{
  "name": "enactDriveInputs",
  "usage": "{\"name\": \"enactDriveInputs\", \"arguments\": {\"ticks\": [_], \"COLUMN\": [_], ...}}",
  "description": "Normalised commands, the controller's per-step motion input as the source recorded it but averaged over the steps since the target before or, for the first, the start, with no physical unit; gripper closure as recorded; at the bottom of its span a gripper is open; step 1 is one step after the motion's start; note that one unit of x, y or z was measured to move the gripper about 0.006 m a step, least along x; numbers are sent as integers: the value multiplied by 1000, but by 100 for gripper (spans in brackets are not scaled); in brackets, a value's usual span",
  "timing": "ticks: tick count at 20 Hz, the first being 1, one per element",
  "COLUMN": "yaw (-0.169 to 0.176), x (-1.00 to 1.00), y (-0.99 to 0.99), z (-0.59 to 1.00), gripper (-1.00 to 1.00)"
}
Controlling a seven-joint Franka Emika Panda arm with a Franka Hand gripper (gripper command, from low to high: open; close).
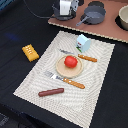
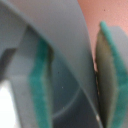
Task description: Interact with the objects in diverse but meaningful ways.
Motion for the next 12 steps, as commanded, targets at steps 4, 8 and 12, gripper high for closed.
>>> {"name": "enactDriveInputs", "arguments": {"ticks": [4, 8, 12], "yaw": [0, 0, 0], "x": [-108, -104, -176], "y": [9, -351, -729], "z": [106, 606, 703], "gripper": [100, 100, 100]}}
